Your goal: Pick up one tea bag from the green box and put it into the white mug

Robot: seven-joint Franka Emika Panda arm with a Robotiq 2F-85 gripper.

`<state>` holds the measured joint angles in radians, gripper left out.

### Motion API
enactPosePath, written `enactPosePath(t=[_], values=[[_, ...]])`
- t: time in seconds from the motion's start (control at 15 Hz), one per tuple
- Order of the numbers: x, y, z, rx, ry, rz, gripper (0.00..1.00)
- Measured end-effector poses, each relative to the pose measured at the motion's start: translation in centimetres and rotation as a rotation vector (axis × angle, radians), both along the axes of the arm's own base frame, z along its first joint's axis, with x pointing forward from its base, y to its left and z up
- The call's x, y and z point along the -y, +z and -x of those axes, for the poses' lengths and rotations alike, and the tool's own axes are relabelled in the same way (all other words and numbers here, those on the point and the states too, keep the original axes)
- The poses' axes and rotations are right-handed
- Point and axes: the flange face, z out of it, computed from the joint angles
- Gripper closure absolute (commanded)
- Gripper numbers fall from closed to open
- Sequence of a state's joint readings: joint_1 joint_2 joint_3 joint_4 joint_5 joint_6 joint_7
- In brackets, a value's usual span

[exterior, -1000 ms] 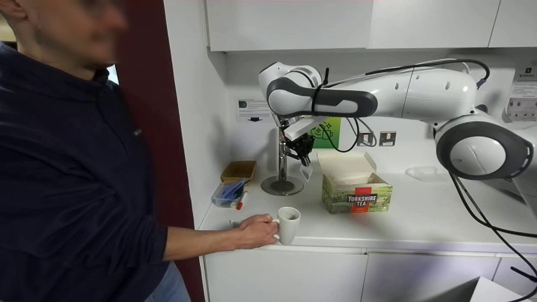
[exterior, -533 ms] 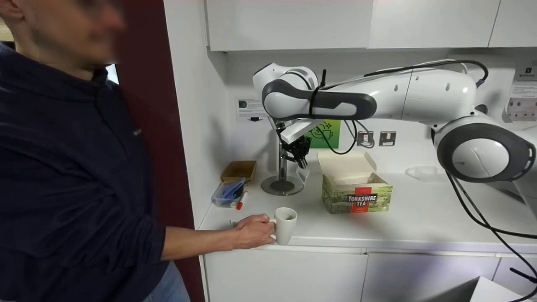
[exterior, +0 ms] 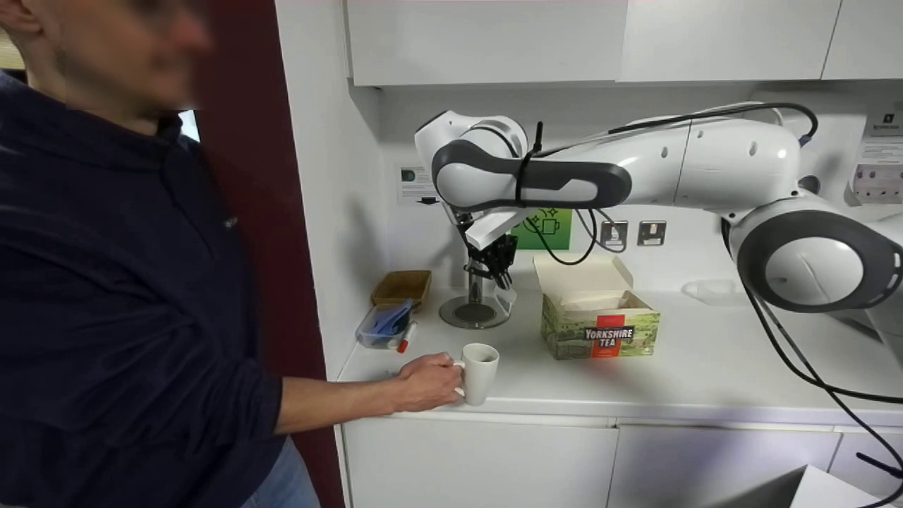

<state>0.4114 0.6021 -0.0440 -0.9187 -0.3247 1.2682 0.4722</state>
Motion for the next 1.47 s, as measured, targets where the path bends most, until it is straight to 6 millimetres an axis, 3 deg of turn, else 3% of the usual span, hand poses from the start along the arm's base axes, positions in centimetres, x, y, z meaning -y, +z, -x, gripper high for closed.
enactPosePath(t=[0.8,1.47], values=[[-6.0,-2.2,1.6,-0.017,0.094,0.047,1.0],[-6.0,-2.4,1.5,-0.018,0.092,0.053,1.0]])
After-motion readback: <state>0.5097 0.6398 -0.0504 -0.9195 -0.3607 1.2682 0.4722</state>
